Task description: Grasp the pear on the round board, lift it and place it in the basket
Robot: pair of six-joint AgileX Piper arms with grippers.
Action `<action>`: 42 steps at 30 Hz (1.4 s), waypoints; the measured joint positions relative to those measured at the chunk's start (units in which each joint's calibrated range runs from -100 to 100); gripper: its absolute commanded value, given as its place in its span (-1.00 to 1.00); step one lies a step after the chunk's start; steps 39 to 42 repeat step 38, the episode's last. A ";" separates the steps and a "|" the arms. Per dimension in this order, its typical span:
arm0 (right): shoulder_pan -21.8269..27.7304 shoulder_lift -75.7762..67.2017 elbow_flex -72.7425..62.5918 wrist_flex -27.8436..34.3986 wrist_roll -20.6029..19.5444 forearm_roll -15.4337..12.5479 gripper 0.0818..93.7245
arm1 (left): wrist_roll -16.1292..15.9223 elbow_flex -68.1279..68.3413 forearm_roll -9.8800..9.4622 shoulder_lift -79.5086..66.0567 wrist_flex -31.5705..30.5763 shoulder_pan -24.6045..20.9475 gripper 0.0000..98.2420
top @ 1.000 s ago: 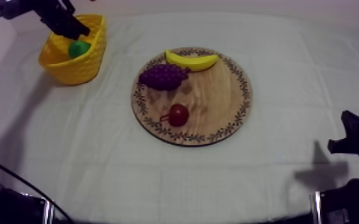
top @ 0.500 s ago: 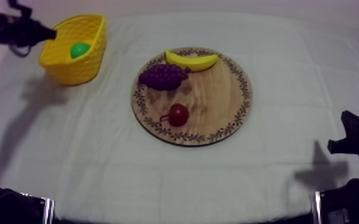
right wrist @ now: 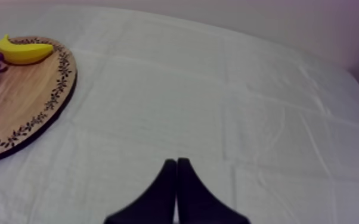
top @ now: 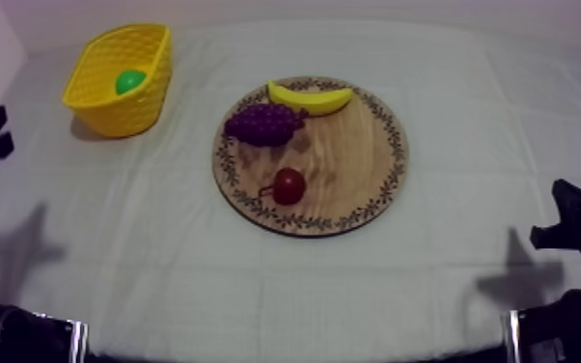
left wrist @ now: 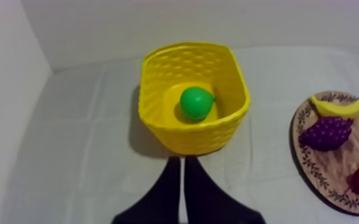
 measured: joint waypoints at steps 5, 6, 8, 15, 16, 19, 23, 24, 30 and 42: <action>0.00 0.00 0.00 0.00 0.00 0.00 -0.99 | 0.23 10.02 2.18 -15.41 0.76 0.06 -1.00; 0.00 0.00 0.00 0.00 0.00 0.00 -0.99 | 0.29 11.80 2.37 -18.35 1.55 0.10 -1.00; 0.00 0.00 0.00 0.00 0.03 0.00 -0.99 | 0.21 14.70 2.89 -23.16 2.64 0.01 -1.00; 0.00 0.00 0.00 0.00 0.10 0.00 -0.99 | -1.01 24.42 4.40 -32.97 0.92 -0.54 -1.00; 0.00 0.00 0.00 0.00 0.10 0.00 -0.99 | -1.14 25.68 4.40 -33.17 0.28 -0.48 -1.00; 0.00 0.00 0.00 0.00 0.10 0.00 -0.99 | -2.24 29.41 4.52 -33.17 -1.13 -0.42 -1.00; 0.00 0.00 0.00 0.00 0.10 0.00 -0.99 | -2.19 31.22 4.64 -33.25 -2.55 -0.37 -1.00; 0.00 0.00 0.00 0.00 0.07 0.00 -0.99 | -1.68 31.48 4.64 -33.25 -3.33 -0.37 -1.00; 0.00 0.00 0.00 0.00 0.03 0.00 -0.99 | 4.11 32.19 4.59 -33.25 -5.20 -0.37 -1.00; 0.00 0.00 0.00 0.00 0.03 0.00 -0.99 | 7.49 32.24 4.59 -33.25 -5.34 -0.37 -1.00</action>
